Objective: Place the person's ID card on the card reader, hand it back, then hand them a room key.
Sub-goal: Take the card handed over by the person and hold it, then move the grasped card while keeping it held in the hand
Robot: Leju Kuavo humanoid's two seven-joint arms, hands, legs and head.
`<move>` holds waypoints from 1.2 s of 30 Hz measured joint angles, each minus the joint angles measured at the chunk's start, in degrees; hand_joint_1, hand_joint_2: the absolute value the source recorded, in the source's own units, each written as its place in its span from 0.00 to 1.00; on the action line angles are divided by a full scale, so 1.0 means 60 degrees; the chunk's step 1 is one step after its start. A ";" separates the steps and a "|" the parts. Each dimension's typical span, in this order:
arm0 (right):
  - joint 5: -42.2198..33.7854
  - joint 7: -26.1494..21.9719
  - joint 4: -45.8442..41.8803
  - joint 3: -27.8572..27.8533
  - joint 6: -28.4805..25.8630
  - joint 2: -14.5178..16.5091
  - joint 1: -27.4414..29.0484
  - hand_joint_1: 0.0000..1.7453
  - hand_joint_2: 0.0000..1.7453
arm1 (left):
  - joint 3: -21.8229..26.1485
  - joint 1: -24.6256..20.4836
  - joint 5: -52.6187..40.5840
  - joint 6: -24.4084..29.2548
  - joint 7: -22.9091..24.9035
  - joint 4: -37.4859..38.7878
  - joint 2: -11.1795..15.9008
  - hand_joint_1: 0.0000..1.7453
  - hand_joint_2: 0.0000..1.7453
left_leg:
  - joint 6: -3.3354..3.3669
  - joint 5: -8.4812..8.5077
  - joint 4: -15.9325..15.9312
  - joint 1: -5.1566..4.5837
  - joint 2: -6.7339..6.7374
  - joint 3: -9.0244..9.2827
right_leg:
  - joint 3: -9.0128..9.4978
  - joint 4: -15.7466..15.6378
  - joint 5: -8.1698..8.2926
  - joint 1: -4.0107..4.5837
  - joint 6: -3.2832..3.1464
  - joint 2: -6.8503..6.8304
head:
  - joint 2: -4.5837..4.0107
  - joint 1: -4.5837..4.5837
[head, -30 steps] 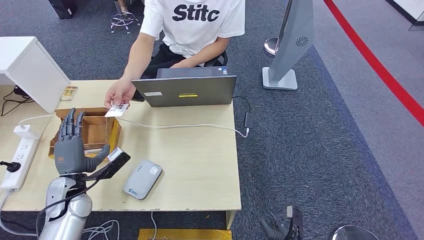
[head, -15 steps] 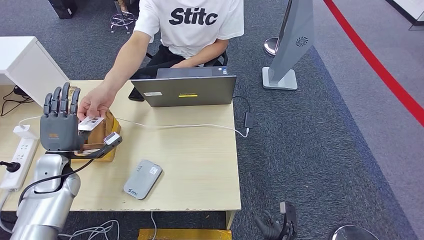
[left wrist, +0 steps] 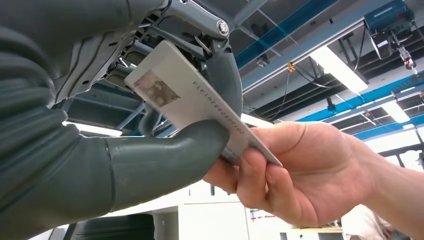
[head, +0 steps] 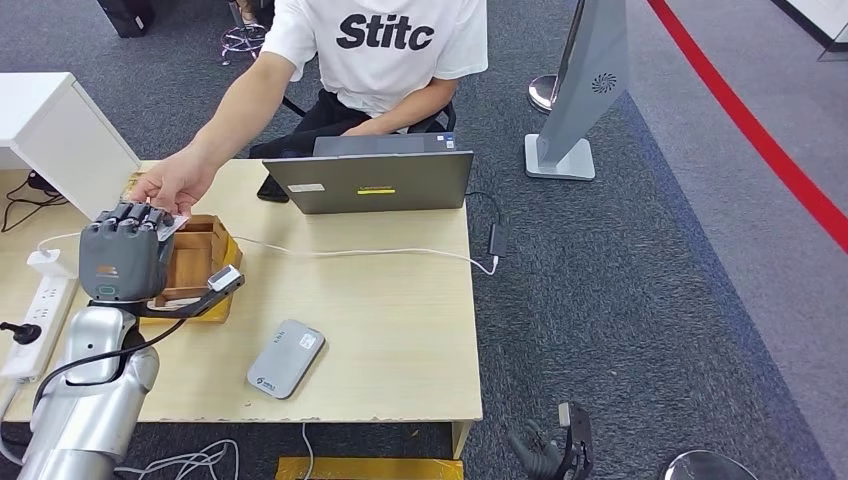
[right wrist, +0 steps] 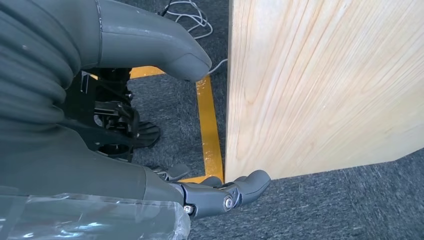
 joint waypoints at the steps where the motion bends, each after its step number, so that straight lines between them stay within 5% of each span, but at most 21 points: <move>1: -0.0001 -0.0001 0.0000 0.0000 -0.0014 0.0000 0.0000 0.00 1.00 | 0.0000 0.0001 0.0000 0.0003 -0.0023 -0.0013 0.0000 1.00 1.00 | 0.0000 0.0000 0.0000 0.0000 0.0000 0.0000 | 0.0000 0.0000 0.0000 0.0000 0.0000 0.0000 | 0.0000 0.0000; 10: -0.0104 -0.0066 0.0000 0.0000 -0.0074 0.0000 0.0003 0.00 1.00 | -0.0001 0.0149 0.0471 -0.0010 -0.0500 -0.0030 -0.0091 1.00 1.00 | 0.0000 0.0000 0.0000 0.0001 0.0001 0.0003 | -0.0001 0.0000 0.0000 0.0001 -0.0001 0.0001 | 0.0000 -0.0002; 15: -0.0278 -0.0183 0.0000 0.0000 -0.0031 0.0000 0.0023 0.00 1.00 | -0.0308 0.0940 0.0700 -0.0240 -0.0992 -0.0032 -0.0515 1.00 1.00 | 0.0001 -0.0002 0.0000 -0.0003 0.0004 0.0002 | -0.0001 -0.0004 -0.0001 -0.0002 0.0001 0.0004 | 0.0000 0.0000; 22: -0.0380 -0.0210 0.0000 0.0005 0.0013 -0.0003 0.0056 0.00 1.00 | -0.1180 0.2003 0.0137 -0.0375 -0.0684 0.0381 -0.1163 1.00 1.00 | 0.0006 -0.0007 0.0000 -0.0006 0.0004 -0.0006 | -0.0005 -0.0011 -0.0002 -0.0005 0.0002 0.0004 | 0.0000 0.0000; 36: -0.0362 -0.0184 0.0000 0.0120 -0.0031 -0.0001 0.0063 0.00 1.00 | -0.1511 0.1945 0.0098 -0.0095 -0.0425 0.2172 -0.1520 1.00 1.00 | 0.0000 -0.0001 -0.0002 0.0000 0.0001 -0.0003 | -0.0005 -0.0004 0.0000 -0.0001 0.0000 0.0000 | 0.0000 0.0000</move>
